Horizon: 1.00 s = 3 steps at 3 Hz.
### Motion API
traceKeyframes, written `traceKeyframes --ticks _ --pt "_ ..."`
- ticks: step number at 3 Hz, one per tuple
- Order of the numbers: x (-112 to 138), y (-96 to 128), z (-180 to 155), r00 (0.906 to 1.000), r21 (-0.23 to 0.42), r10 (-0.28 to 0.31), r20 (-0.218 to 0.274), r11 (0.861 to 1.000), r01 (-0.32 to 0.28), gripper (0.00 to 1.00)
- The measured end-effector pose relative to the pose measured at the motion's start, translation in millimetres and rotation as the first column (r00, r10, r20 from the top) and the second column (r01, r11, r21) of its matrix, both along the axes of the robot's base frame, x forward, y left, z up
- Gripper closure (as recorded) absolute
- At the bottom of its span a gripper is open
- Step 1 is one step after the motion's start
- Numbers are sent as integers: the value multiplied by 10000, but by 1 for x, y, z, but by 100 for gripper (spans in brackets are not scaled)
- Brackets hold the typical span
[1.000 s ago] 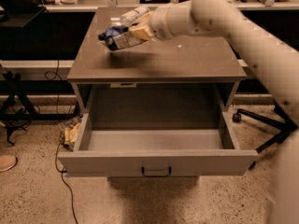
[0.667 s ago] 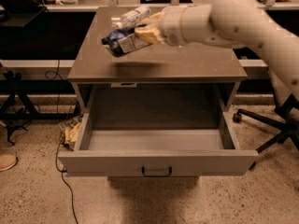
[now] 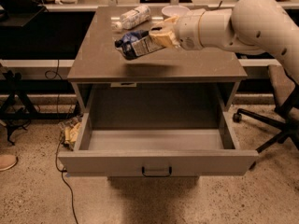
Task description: Place blue chip bag into top drawer
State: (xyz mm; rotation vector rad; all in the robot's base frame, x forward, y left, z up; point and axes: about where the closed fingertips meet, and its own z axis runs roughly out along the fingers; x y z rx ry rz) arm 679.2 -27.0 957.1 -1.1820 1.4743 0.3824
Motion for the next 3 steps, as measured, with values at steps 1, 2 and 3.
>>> traceKeyframes --ticks 1,2,3 --pt "-36 -1 12 9976 228 683 -125 9974 -680 100" --pt "-86 -13 24 9967 302 780 -234 9966 -773 100" --pt "-120 -26 0 9938 -146 571 -956 9982 -588 100"
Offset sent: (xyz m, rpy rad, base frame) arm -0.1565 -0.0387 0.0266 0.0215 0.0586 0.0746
